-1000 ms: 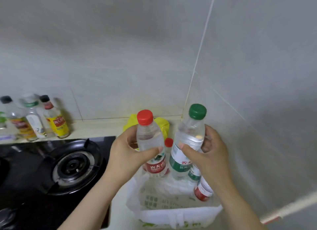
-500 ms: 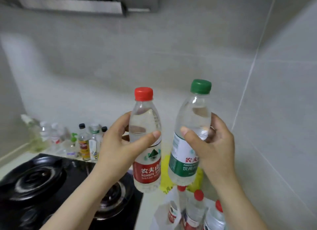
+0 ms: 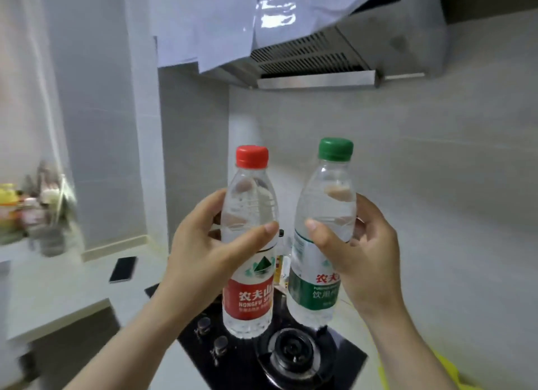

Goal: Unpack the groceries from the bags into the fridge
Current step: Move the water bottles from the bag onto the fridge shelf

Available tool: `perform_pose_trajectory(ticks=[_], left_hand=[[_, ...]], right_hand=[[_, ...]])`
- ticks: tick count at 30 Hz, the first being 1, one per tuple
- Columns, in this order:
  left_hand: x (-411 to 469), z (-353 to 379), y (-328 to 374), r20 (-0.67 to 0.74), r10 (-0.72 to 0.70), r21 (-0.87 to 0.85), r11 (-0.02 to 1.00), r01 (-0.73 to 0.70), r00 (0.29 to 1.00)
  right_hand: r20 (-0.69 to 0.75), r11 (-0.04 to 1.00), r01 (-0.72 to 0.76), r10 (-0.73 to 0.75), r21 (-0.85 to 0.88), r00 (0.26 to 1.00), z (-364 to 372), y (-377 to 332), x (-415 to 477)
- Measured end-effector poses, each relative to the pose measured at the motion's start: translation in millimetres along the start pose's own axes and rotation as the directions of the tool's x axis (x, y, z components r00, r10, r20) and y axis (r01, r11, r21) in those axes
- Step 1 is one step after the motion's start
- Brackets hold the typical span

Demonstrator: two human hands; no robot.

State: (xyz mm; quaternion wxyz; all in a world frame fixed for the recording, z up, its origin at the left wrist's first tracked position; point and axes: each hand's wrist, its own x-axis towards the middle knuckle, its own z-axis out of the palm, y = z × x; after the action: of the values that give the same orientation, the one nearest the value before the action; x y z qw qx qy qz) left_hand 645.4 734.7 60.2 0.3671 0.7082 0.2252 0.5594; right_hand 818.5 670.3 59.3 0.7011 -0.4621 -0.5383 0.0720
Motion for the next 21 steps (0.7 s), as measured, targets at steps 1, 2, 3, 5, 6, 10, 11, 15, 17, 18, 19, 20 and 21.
perform_pose_trajectory(ticks=[1, 2, 3, 5, 6, 10, 11, 15, 17, 18, 19, 20, 21], left_hand=[[-1, -12, 2, -0.027, -0.004, 0.012, 1.0, 0.004, 1.0], [-2, -25, 3, -0.052, -0.004, 0.028, 1.0, 0.006, 0.999], [-3, -37, 5, -0.076, 0.002, 0.051, 0.999, 0.002, 0.997], [-6, -63, 7, -0.131, 0.01, 0.091, 0.996, 0.002, 0.991], [-7, -77, 9, -0.155, 0.014, 0.107, 0.994, 0.003, 0.988], [-10, -136, 11, -0.255, 0.051, 0.195, 0.981, 0.0, 0.966], [-11, -151, 12, -0.283, 0.059, 0.214, 0.977, 0.003, 0.957], [-20, -205, 17, -0.366, 0.099, 0.32, 0.947, 0.025, 0.925], [-27, -229, 19, -0.4, 0.112, 0.366, 0.929, 0.047, 0.91], [-31, -239, 21, -0.413, 0.119, 0.387, 0.921, 0.056, 0.903], [-36, -249, 23, -0.426, 0.123, 0.404, 0.913, 0.066, 0.896], [-41, -257, 26, -0.439, 0.127, 0.417, 0.905, 0.077, 0.889], [-45, -265, 29, -0.457, 0.133, 0.433, 0.897, 0.09, 0.879]], right_hand=[[0.033, 1.0, 0.007, -0.008, 0.021, 0.999, 13, -2, 1], [0.064, 0.999, 0.013, -0.016, 0.041, 0.998, 26, -3, 3], [0.094, 0.998, 0.019, -0.025, 0.057, 0.995, 40, -5, 5], [0.142, 0.996, 0.033, -0.045, 0.083, 0.989, 69, -8, 8], [0.16, 0.994, 0.042, -0.058, 0.101, 0.985, 85, -9, 10], [0.244, 0.981, 0.074, -0.117, 0.177, 0.963, 149, -20, 14], [0.264, 0.975, 0.078, -0.133, 0.21, 0.955, 164, -23, 14], [0.327, 0.949, 0.068, -0.173, 0.309, 0.929, 225, -36, 9], [0.356, 0.931, 0.053, -0.19, 0.362, 0.915, 253, -41, 5], [0.375, 0.919, 0.039, -0.199, 0.393, 0.906, 266, -44, 3], [0.395, 0.907, 0.023, -0.206, 0.42, 0.895, 280, -46, 1], [0.418, 0.896, 0.007, -0.213, 0.444, 0.883, 293, -48, -2], [0.439, 0.885, -0.009, -0.222, 0.465, 0.871, 306, -49, -4]])
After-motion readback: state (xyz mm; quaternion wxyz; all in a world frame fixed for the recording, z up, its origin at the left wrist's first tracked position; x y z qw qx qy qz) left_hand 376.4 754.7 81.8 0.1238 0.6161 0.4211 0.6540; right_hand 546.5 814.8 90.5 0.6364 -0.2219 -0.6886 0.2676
